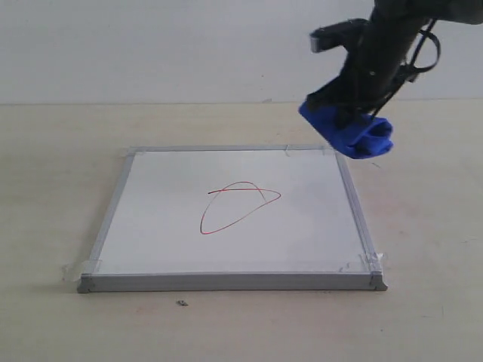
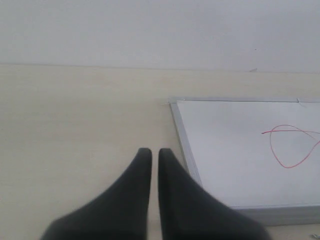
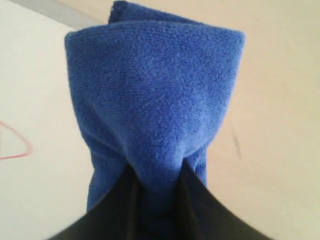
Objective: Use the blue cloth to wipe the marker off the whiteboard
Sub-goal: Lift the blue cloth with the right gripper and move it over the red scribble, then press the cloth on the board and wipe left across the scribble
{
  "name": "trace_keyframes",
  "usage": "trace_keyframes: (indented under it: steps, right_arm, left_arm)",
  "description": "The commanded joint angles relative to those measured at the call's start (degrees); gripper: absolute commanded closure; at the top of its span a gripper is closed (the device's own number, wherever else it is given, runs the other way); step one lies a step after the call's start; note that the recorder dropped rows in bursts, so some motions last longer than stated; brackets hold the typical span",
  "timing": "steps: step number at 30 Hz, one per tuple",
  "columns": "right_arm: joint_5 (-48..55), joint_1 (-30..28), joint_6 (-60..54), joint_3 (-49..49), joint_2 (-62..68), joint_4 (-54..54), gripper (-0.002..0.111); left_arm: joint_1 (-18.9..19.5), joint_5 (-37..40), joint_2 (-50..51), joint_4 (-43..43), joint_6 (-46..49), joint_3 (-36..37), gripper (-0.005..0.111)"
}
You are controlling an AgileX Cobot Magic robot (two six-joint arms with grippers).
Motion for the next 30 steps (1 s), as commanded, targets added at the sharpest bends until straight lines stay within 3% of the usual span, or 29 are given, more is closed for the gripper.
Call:
trace_keyframes:
  steps: [1, 8, 16, 24, 30]
  right_arm:
    - [-1.6, 8.1, 0.3, -0.2, -0.2, 0.8, 0.108]
    - [-5.2, 14.6, 2.8, -0.2, 4.8, 0.7, 0.108]
    - [-4.4, 14.5, 6.8, -0.2, 10.3, -3.0, 0.108]
    - [2.8, 12.0, 16.7, -0.2, 12.7, -19.8, 0.108]
    - [3.0, 9.0, 18.3, -0.2, 12.7, -12.3, 0.108]
  left_arm:
    - [0.2, -0.4, -0.2, 0.1, 0.1, 0.2, 0.102]
    - [0.2, -0.4, -0.2, 0.1, 0.1, 0.2, 0.102]
    - [0.2, -0.4, -0.2, 0.1, 0.1, 0.2, 0.102]
    - [0.2, -0.4, -0.2, 0.1, 0.1, 0.2, 0.102]
    - [0.2, -0.4, -0.2, 0.1, 0.1, 0.2, 0.102]
